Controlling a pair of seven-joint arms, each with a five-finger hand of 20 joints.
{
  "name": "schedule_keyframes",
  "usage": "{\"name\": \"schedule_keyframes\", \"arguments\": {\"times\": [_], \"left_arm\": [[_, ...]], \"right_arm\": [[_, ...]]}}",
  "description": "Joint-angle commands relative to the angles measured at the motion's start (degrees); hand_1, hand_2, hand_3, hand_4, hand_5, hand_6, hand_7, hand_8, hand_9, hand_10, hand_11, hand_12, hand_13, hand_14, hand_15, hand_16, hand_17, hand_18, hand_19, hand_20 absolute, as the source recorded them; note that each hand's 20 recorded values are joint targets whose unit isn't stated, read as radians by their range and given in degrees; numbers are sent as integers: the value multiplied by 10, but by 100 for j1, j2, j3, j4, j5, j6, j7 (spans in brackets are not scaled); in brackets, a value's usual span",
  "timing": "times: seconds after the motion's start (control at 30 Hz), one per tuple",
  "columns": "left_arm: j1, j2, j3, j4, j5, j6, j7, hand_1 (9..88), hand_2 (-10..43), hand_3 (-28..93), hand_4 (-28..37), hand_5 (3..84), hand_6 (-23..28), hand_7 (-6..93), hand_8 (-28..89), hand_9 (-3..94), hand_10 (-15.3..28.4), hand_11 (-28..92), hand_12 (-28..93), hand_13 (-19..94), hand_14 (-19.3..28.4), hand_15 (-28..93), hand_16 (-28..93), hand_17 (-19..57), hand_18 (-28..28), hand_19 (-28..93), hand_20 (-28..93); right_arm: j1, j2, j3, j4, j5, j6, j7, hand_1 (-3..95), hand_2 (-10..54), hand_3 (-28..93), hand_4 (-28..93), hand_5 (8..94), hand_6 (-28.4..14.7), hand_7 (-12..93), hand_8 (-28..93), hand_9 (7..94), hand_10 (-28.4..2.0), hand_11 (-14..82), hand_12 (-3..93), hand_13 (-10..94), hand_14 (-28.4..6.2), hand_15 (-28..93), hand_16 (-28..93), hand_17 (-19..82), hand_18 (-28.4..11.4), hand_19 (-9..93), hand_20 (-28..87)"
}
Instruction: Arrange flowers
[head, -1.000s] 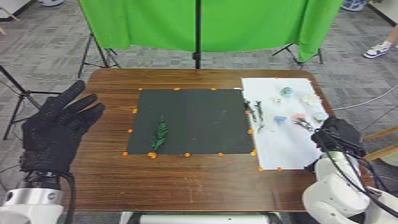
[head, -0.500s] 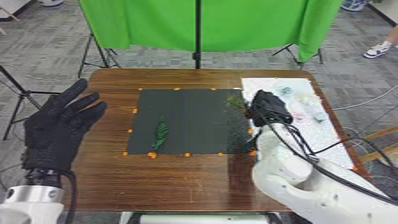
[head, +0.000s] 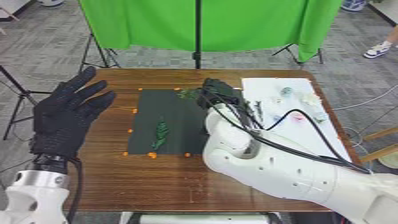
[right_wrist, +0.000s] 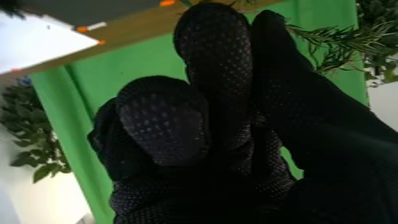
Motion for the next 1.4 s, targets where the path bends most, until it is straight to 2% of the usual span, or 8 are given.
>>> {"name": "schedule_keyframes", "arguments": {"times": [0.03,0.2,0.53,0.7,0.9,1.03,1.17,1.4], "left_arm": [[-183,12,95,120,68,-203,-59,208,85,771,-283,350,79,198,-149,308,173,314,66,261,208,500,-93,-75,215,542,146],[-248,30,139,140,68,-234,-15,211,85,769,-283,353,84,195,-147,307,178,331,60,257,217,527,-102,-75,215,545,150],[-551,66,294,230,97,-312,-91,213,86,762,-283,357,89,181,-136,305,188,340,51,247,238,563,-122,-77,221,555,151],[-454,22,244,197,112,-322,-122,214,88,759,-283,354,90,170,-118,307,207,297,75,234,274,548,-111,-89,233,564,148],[-144,-67,21,61,138,-227,-172,216,93,751,-282,356,93,151,-103,310,220,254,101,224,283,527,-98,-99,242,571,146],[-174,-86,26,57,152,-223,-209,216,93,749,-282,358,94,142,-97,311,222,247,109,225,284,526,-96,-100,244,573,145],[-136,-93,-23,44,158,-216,-218,216,94,748,-280,360,97,135,-92,311,227,242,114,220,284,528,-96,-101,245,576,143],[-225,-65,52,87,136,-212,-184,216,93,748,-279,363,97,127,-86,315,224,231,121,224,284,519,-97,-103,245,576,138]], "right_arm": [[-79,-234,-195,240,146,-106,200,524,-95,722,-283,899,-19,211,94,931,-109,345,213,853,-73,675,185,541,-209,932,449],[101,-280,-546,286,352,-200,137,513,-95,714,-283,896,-18,218,88,928,-106,356,203,850,-73,678,185,538,-211,932,454],[197,-413,-784,315,595,-209,81,465,-95,703,-278,880,-13,223,65,920,-107,358,192,840,-73,684,180,531,-211,932,449],[205,-296,-821,239,584,-117,105,450,-95,706,-272,881,-12,217,59,922,-108,354,191,841,-73,683,178,531,-212,932,450],[101,209,-606,-253,376,77,50,425,-82,693,-255,860,-13,178,43,923,-111,334,190,844,-78,669,177,530,-217,932,444],[86,630,-559,-551,298,247,153,406,-64,692,-247,827,-18,154,11,922,-114,325,193,844,-79,664,178,529,-218,932,439],[-101,768,-352,-560,553,-181,153,386,-45,690,-228,798,-26,147,-92,919,-124,315,196,843,-81,660,180,528,-222,932,434],[-160,731,-602,-419,959,-514,-60,351,-10,691,-218,743,-36,133,-104,893,-134,318,199,825,-92,666,181,511,-225,932,423]]}}
